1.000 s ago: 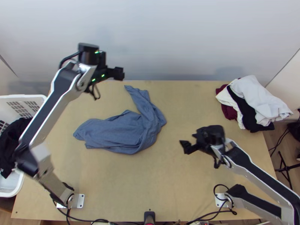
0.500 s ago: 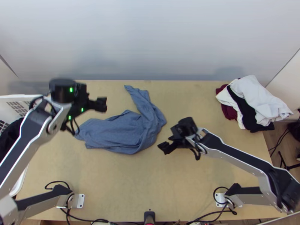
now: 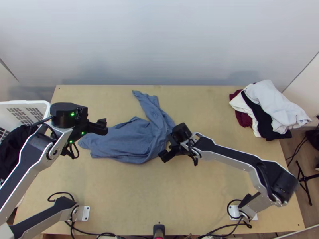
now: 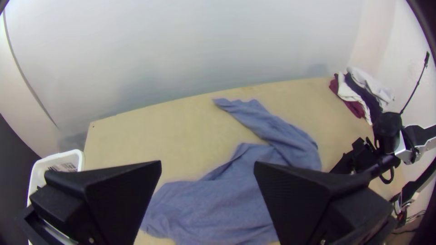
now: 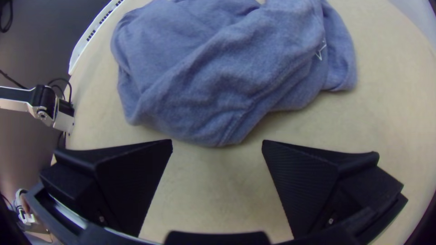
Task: Fold the t-shirt
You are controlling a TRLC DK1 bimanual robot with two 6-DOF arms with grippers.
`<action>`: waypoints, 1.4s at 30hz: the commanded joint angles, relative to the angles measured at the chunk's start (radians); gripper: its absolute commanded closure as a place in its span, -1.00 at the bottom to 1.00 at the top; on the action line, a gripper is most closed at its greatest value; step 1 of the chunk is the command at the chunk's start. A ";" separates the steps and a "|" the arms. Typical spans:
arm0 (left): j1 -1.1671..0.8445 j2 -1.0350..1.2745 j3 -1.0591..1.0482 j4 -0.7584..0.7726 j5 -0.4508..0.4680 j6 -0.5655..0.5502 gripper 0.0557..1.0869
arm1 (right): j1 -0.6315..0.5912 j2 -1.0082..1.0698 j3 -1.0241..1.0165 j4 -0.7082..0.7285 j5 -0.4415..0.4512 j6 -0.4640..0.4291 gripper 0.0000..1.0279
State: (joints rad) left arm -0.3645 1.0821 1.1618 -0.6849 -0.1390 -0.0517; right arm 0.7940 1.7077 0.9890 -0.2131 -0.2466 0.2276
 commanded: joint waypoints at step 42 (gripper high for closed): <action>0.082 -0.025 -0.100 0.081 -0.010 0.127 -0.92 | -0.130 0.205 1.278 -0.631 0.147 -0.155 0.90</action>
State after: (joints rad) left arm -0.2909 1.0660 1.0653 -0.5953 -0.1493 0.0601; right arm 0.7483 1.7874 2.2116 -0.9005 -0.0971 0.0483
